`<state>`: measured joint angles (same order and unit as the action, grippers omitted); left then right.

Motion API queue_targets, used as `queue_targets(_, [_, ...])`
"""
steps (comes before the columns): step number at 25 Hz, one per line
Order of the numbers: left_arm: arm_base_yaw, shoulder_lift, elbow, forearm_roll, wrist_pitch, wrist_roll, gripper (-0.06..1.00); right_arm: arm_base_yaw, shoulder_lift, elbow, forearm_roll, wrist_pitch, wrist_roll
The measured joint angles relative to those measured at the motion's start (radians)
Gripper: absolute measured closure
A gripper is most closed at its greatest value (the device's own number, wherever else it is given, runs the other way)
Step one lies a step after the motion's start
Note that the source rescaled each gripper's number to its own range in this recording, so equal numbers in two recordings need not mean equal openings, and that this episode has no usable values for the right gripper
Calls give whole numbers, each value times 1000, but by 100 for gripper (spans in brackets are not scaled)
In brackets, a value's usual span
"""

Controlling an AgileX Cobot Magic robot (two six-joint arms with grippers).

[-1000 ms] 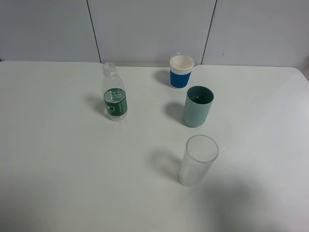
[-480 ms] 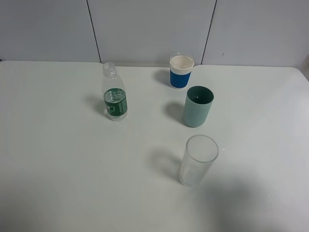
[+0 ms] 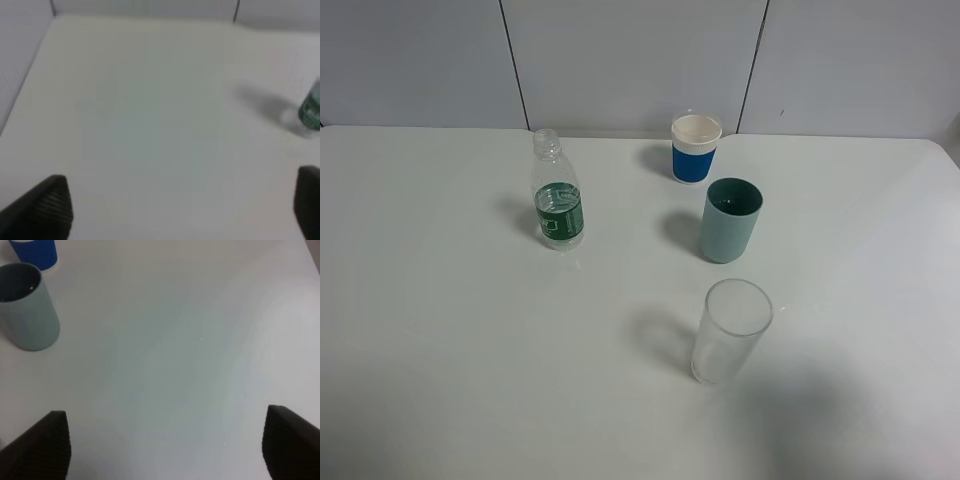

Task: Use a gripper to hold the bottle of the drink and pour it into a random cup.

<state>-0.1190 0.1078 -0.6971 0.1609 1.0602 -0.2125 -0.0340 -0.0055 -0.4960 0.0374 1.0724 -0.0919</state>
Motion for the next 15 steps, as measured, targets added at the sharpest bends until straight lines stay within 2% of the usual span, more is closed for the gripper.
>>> queue_targets(6, [0, -105, 94, 0, -16, 2, 19, 0, 0, 0, 0, 0, 0])
queue_targets(15, [1, -113, 138, -5, -27, 26, 19, 0, 0, 0, 0, 0, 0])
